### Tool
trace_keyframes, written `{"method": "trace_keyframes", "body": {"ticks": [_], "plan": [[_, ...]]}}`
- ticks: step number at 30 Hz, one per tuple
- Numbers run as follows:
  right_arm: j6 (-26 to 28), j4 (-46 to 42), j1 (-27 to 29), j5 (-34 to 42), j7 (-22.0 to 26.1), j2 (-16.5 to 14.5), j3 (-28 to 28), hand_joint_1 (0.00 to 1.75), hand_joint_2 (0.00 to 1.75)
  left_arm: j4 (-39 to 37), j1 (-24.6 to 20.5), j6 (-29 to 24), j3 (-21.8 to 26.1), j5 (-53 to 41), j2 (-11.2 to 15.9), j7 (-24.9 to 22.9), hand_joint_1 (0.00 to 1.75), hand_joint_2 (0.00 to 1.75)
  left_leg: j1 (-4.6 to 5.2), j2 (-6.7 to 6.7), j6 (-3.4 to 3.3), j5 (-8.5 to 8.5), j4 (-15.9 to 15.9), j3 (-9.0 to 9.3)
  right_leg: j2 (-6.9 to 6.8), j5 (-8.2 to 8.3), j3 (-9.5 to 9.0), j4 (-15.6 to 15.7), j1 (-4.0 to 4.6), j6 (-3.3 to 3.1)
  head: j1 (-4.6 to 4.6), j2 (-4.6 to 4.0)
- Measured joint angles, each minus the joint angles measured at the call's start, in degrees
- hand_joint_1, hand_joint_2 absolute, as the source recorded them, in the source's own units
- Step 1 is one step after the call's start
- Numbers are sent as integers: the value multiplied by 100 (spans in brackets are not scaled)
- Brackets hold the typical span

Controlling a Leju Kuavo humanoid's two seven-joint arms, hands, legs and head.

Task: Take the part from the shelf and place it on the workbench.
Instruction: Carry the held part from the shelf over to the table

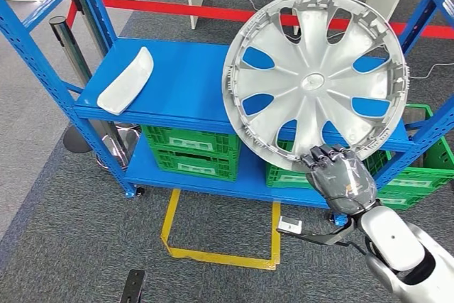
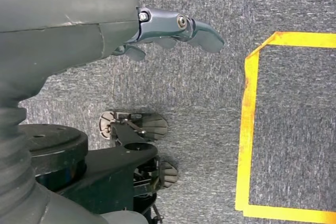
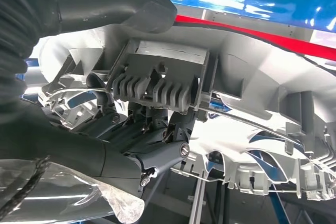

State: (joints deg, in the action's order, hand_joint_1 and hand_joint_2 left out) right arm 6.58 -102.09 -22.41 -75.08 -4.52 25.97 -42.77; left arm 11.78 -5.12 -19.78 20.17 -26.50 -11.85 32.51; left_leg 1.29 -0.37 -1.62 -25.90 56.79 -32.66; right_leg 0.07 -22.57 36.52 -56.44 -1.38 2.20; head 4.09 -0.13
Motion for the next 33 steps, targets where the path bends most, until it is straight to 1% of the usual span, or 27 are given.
{"method": "trace_keyframes", "body": {"ticks": [9,15,20,24,26,27,28,29,30,32,33], "plan": [[51,-1,47,3,3,0,4,175,175,0,1,48,7,-1,0,-1,0,175,0,0,0,1,0,-1,0,1,0,0,0,-1,0,0],[258,-10,179,58,52,0,34,175,175,0,1,66,14,-25,1,-10,0,175,0,0,0,1,0,-2,0,1,1,0,0,-1,1,0],[382,-20,307,114,61,-1,69,175,175,0,1,72,21,-49,19,-38,0,175,15,0,-5,-3,10,-16,-2,11,2,4,-15,14,2,0],[405,-20,377,117,61,-7,95,175,175,0,2,74,23,-90,44,-57,0,175,38,-1,-35,-3,28,-33,-3,27,4,5,-37,40,2,0],[409,-27,388,116,62,-9,103,175,175,0,-2,74,24,-106,54,-58,0,175,50,1,-69,7,37,-34,4,47,3,20,-45,70,3,0],[409,-37,395,115,66,-10,113,175,175,0,-5,75,24,-110,56,-59,0,175,39,10,-94,32,16,-28,15,55,7,28,-46,90,2,0],[409,-47,401,114,73,-11,127,175,175,0,-8,76,24,-112,57,-59,0,175,25,27,-120,63,-16,-21,23,19,40,-1,-43,104,0,0],[412,-57,405,113,83,-11,144,175,175,0,-12,80,24,-114,57,-60,0,175,9,50,-147,96,-48,-21,30,-88,106,-126,-38,111,-4,0],[416,-63,407,109,92,-11,161,175,175,0,-14,86,24,-116,56,-60,0,175,-7,78,-167,124,-77,-26,30,-263,219,-376,-34,112,-8,0],[425,-66,420,103,101,-11,180,175,175,0,-12,99,24,-123,55,-66,0,175,-6,141,-186,139,-82,-56,25,-721,533,-1183,-27,111,-9,0],[426,-65,435,101,101,-11,184,175,175,0,-9,105,25,-126,55,-70,0,175,-2,177,-187,140,-78,-70,24,-873,648,-1524,-25,116,-7,0]]}}
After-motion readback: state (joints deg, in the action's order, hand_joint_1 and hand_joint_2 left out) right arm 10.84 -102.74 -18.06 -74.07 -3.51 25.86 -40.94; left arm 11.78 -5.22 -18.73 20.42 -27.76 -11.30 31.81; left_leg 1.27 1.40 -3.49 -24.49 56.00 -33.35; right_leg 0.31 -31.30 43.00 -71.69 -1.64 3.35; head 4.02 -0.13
